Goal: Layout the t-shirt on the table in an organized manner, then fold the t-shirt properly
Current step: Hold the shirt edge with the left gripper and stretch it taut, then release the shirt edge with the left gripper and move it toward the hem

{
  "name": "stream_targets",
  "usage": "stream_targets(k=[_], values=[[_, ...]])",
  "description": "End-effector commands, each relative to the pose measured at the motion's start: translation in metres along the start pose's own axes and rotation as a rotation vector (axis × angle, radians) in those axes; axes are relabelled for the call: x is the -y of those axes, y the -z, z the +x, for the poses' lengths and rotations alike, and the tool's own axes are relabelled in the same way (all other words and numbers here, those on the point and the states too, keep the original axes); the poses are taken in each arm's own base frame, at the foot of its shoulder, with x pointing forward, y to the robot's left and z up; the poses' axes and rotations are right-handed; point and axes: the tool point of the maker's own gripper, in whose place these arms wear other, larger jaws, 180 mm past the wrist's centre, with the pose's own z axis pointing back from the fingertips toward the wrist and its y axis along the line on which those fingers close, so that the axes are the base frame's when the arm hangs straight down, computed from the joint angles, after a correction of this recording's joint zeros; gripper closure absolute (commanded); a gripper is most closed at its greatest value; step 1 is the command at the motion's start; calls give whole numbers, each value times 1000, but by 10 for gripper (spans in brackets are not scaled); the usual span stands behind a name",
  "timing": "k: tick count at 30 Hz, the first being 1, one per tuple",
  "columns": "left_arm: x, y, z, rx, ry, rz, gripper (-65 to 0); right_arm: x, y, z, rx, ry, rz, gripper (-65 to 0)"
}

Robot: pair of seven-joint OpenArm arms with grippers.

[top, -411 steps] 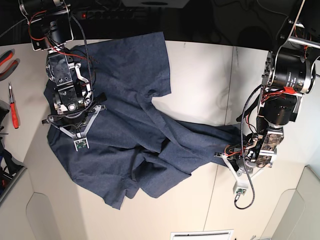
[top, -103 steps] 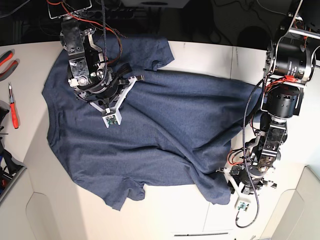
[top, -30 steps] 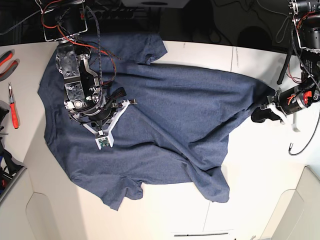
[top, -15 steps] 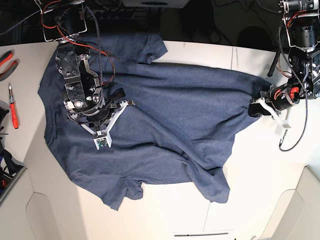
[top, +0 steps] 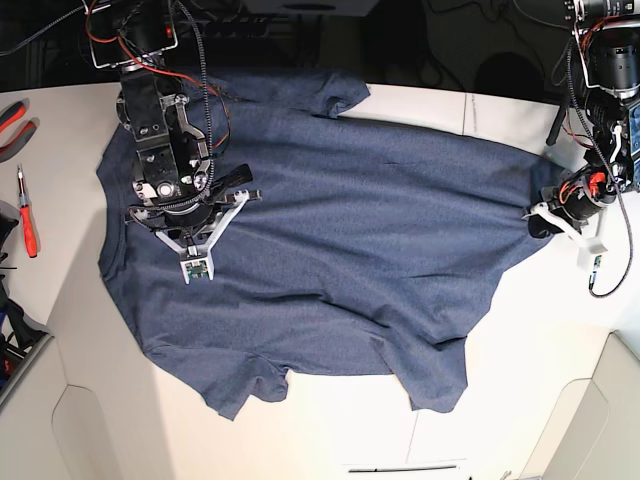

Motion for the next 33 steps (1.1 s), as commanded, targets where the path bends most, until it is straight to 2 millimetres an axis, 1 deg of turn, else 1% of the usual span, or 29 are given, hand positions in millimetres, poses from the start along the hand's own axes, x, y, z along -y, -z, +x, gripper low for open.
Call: stream_targets(k=[1,4,10,12,14,15,17,20,23,25,29,32,33], values=[[-20,-5,-9,-60,19,80,0,12,-2,11,31,5,-51,0],[-31,-10,-13,-62,5,109,0,28,-3,10,32,11,-112,0],[-72,-34,-32,-59,-83,203,0,62,-3,1,0,90,-170,0],[-74,-41,-37,-53,-125,174,0,64,-2,-6,-32,94,-153,0],[-65,-46,-38,-38,-175,87,0,59,-1,-10,-57,102,-116,0],[-57,-47,-36,-25,-198,24,0,56,-1,-11,-63,103,-94,0],[-31,-52,-26,19,-227,-141,0,47,-1,-11,-67,108,-45,0],[-4,-63,-7,88,-350,-326,0,37,-5,-2,-39,125,12,0],[15,-74,14,162,-445,-470,0,30,-15,19,24,133,45,0],[18,-77,22,192,-465,-503,0,22,-25,38,85,142,86,0],[22,-72,37,212,-442,-503,0,4,-47,75,215,158,170,0],[17,-63,55,263,-400,-441,0,-17,-53,90,249,140,214,0],[13,-60,62,289,-379,-410,-41,-25,-55,94,257,130,232,0]])
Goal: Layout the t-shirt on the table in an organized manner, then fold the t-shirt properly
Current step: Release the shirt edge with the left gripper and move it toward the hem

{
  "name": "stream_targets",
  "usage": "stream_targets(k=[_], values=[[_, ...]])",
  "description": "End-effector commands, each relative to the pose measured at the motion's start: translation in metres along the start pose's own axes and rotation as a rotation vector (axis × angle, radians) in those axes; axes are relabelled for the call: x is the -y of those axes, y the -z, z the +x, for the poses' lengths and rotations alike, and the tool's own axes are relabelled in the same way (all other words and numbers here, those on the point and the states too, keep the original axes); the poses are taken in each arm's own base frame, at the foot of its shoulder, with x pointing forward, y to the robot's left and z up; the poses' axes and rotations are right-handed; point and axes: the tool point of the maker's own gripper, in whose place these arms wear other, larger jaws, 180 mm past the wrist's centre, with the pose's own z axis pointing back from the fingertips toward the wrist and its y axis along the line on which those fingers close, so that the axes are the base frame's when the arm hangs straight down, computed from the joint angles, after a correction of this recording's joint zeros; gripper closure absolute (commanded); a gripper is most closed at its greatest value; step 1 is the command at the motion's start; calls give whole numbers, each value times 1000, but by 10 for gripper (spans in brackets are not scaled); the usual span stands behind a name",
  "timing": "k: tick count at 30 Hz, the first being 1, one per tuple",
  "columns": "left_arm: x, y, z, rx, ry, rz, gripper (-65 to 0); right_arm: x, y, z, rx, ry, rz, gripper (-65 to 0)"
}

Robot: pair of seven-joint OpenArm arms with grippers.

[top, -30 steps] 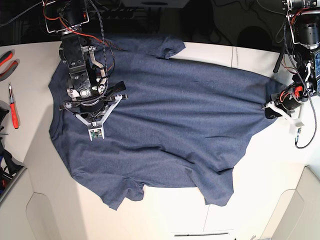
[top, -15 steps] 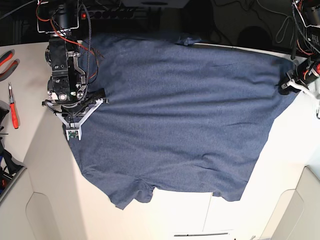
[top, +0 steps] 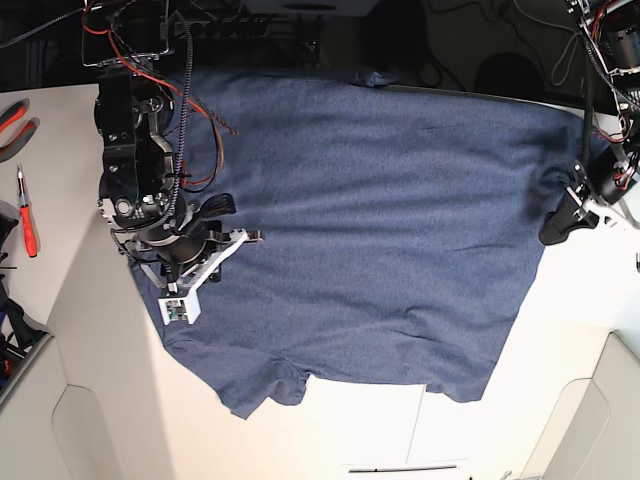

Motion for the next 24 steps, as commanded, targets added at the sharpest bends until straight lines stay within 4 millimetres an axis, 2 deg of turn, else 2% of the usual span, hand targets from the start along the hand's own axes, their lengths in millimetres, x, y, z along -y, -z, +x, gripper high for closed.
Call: stream_targets(k=[1,3,5,9,13,17,20,24], values=[[6,0,29,71,60,-3,-77,-15,-2,24,73,-8,34,0],[8,10,48,116,139,32,-136,-35,-1,27,91,-39,67,0],[16,24,65,140,238,57,-169,-49,2,25,90,-88,76,0],[51,61,88,139,448,48,-173,-58,16,-3,8,-183,58,0],[74,97,114,142,595,151,-173,-47,34,-53,-153,-219,21,0],[91,130,133,103,660,206,-172,-39,36,-95,-305,-230,5,0],[87,149,136,58,661,225,-172,-24,29,-117,-400,-276,-48,0],[68,159,129,22,607,255,-172,0,19,-141,-470,-328,-110,0]])
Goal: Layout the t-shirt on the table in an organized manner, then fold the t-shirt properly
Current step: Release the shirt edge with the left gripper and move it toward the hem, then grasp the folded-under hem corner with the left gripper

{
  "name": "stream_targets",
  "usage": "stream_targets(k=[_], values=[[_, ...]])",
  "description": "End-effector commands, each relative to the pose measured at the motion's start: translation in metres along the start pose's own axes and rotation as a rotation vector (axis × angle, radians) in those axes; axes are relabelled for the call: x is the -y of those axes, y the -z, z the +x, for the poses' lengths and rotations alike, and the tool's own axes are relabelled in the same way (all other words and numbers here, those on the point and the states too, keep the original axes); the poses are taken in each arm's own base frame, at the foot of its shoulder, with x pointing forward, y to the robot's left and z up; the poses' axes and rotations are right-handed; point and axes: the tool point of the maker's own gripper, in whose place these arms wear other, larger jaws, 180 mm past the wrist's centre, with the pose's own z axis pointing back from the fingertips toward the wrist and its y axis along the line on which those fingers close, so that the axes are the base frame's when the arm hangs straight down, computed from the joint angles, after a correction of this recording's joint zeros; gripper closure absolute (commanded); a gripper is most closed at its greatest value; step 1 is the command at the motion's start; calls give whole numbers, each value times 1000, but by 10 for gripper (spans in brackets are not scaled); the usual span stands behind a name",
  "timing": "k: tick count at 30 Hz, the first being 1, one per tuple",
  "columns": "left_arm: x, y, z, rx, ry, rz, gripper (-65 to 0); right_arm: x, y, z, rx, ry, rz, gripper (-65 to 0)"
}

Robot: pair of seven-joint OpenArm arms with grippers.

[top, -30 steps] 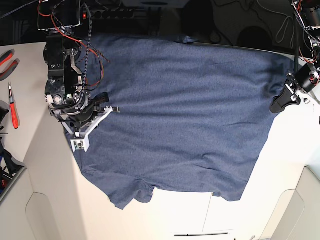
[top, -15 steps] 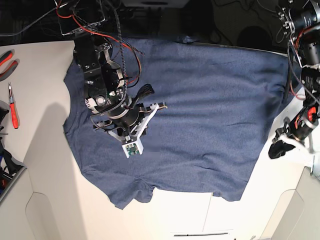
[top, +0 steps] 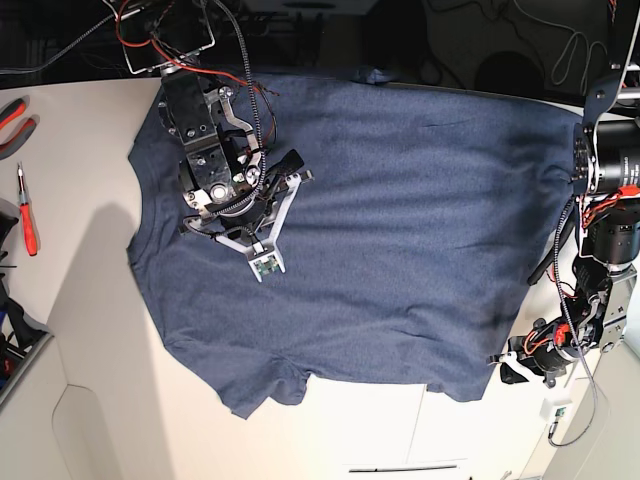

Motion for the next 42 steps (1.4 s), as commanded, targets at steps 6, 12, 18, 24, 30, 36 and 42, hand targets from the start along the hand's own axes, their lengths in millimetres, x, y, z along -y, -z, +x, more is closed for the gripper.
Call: stream_targets(k=[6,12,18,24,30,36,42], values=[[-3,3,5,38,-8,9,-173,31,0,-61,-211,-40,-80,0],[5,6,1,50,-13,-5,-173,37,-4,-68,-234,-65,-115,0],[5,6,1,51,-12,-4,-173,44,-21,-62,-176,-69,-174,0],[7,7,1,58,-7,-7,-174,53,-44,-33,-57,-58,-202,0],[29,13,-26,70,16,-43,-203,51,-49,-18,12,-44,-185,0],[62,22,-56,52,-17,-87,-203,49,-49,-15,26,-41,-177,0],[77,25,-59,49,-27,-110,-203,49,-49,-15,26,-41,-177,0]])
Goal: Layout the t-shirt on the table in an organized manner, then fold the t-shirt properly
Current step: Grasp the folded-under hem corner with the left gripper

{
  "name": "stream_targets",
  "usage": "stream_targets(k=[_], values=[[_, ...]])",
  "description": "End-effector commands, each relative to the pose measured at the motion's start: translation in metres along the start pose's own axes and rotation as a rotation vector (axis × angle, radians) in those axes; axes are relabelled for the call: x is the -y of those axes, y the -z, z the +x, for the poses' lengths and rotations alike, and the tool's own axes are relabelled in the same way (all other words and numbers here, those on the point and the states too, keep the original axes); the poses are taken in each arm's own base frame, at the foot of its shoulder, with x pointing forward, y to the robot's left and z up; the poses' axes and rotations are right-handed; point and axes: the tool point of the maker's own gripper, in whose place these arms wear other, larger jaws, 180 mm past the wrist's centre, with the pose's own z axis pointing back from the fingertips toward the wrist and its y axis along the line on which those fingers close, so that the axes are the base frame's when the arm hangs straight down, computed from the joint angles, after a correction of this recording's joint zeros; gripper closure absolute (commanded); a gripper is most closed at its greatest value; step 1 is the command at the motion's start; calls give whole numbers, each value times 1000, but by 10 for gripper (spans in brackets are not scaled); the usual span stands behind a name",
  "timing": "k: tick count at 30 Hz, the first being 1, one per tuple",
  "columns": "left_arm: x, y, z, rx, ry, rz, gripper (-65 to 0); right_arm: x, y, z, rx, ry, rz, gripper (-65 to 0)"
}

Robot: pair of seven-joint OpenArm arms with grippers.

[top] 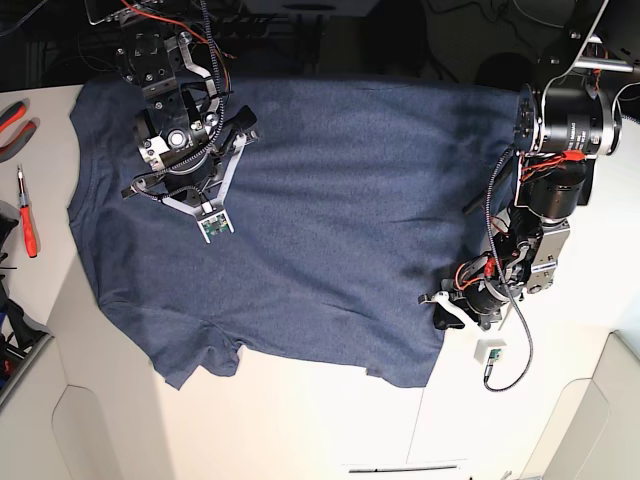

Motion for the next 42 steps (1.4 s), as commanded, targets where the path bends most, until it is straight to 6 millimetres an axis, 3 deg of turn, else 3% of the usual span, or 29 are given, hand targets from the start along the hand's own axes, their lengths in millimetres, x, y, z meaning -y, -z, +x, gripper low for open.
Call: stream_targets(k=[1,15,17,20,27,34,38,42], values=[[-1,0,31,69,5,-3,-203,5,-3,12,37,6,-12,0],[4,0,31,68,-12,-30,-174,5,-3,12,42,6,-12,0],[4,0,33,81,-11,-31,-124,5,-3,12,42,6,-12,0],[8,0,36,93,-8,-48,0,5,-3,12,42,6,-12,0],[52,-11,58,169,-23,-293,0,1,-4,15,56,20,11,0],[69,-18,81,168,14,-337,0,0,-4,16,59,25,20,0],[78,-24,76,131,60,-355,0,0,-4,16,59,25,20,0],[84,-32,53,95,88,-367,0,0,-4,16,64,25,20,0]])
